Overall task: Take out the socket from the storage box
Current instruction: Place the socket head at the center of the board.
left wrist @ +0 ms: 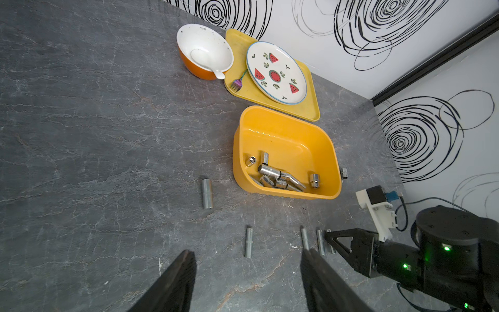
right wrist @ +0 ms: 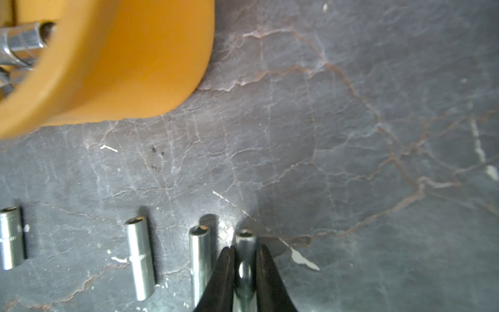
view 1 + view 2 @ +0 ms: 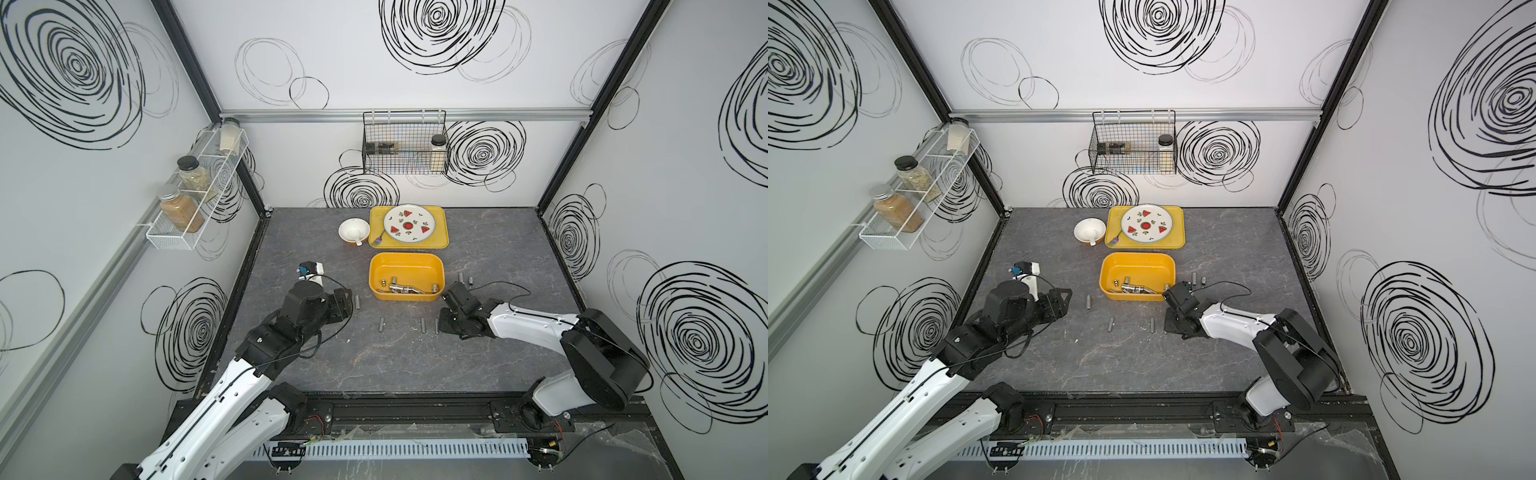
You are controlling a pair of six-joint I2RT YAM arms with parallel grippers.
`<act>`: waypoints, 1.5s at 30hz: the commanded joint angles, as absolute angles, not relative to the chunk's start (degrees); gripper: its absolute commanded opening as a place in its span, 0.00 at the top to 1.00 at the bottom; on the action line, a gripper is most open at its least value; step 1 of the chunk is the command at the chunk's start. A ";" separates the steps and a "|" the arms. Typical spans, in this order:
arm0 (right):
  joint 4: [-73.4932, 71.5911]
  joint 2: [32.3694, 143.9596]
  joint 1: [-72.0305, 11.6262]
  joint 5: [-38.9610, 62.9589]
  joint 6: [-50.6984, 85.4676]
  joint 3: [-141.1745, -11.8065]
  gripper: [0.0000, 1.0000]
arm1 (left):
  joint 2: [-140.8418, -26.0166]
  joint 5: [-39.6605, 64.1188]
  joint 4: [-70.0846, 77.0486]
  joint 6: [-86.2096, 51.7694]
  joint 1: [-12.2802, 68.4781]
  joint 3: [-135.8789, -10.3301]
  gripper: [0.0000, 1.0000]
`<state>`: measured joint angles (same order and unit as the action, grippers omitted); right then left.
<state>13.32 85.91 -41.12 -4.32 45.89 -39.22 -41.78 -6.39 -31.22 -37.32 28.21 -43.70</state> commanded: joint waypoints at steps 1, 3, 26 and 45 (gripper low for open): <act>14.72 86.08 -41.22 -5.09 46.23 -38.60 0.82 | -41.20 -5.98 -29.43 -36.91 27.81 -43.26 0.31; 14.77 86.15 -41.22 -5.08 46.27 -38.50 0.82 | -41.22 -5.93 -29.49 -36.92 27.86 -43.26 0.31; 16.90 84.56 -41.22 -5.72 46.08 -39.02 0.75 | -41.13 -5.80 -29.36 -36.93 27.83 -43.21 0.31; 24.14 77.79 -40.40 -12.21 41.29 -46.27 0.65 | -41.97 -6.81 -29.70 -37.18 27.79 -43.19 0.31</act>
